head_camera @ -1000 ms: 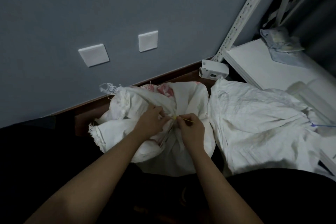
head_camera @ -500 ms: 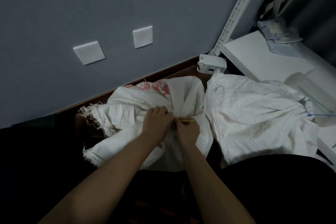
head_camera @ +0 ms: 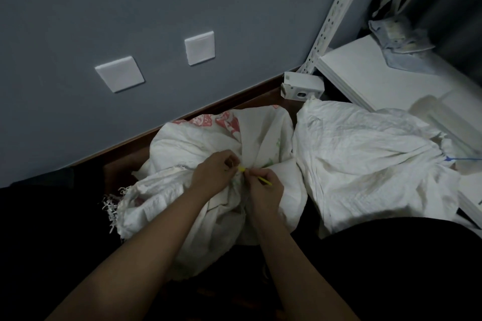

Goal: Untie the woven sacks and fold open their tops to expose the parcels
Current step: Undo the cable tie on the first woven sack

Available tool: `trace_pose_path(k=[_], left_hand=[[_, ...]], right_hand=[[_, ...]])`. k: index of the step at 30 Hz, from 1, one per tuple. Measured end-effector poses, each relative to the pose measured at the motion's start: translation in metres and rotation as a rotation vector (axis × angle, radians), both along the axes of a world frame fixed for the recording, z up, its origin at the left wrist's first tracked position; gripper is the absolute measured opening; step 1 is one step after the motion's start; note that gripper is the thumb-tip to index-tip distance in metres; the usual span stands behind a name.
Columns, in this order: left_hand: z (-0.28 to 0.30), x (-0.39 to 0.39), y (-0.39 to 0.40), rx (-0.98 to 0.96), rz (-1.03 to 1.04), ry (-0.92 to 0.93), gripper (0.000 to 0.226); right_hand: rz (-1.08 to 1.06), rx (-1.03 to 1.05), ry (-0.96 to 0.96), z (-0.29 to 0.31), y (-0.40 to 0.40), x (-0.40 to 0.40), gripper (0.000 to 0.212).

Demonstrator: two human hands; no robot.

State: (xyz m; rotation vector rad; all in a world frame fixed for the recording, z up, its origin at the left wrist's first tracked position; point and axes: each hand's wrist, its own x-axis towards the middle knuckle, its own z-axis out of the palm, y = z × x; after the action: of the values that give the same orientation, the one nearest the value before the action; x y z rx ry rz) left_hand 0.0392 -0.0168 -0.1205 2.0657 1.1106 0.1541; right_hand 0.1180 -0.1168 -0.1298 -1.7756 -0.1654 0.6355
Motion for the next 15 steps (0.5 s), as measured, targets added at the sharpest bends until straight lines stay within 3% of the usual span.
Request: trace_pose_path(k=[11, 15], left_hand=[[-0.0005, 0.0007, -0.0055, 0.138, -0.060, -0.018, 0.018], [0.0026, 0.0003, 0.0014, 0.078, -0.101, 0.001, 0.018]], right_hand=[[0.082, 0.063, -0.060, -0.0097, -0.0040, 0.0051, 0.022], [0.108, 0.061, -0.086, -0.0093, -0.0041, 0.0064, 0.026]])
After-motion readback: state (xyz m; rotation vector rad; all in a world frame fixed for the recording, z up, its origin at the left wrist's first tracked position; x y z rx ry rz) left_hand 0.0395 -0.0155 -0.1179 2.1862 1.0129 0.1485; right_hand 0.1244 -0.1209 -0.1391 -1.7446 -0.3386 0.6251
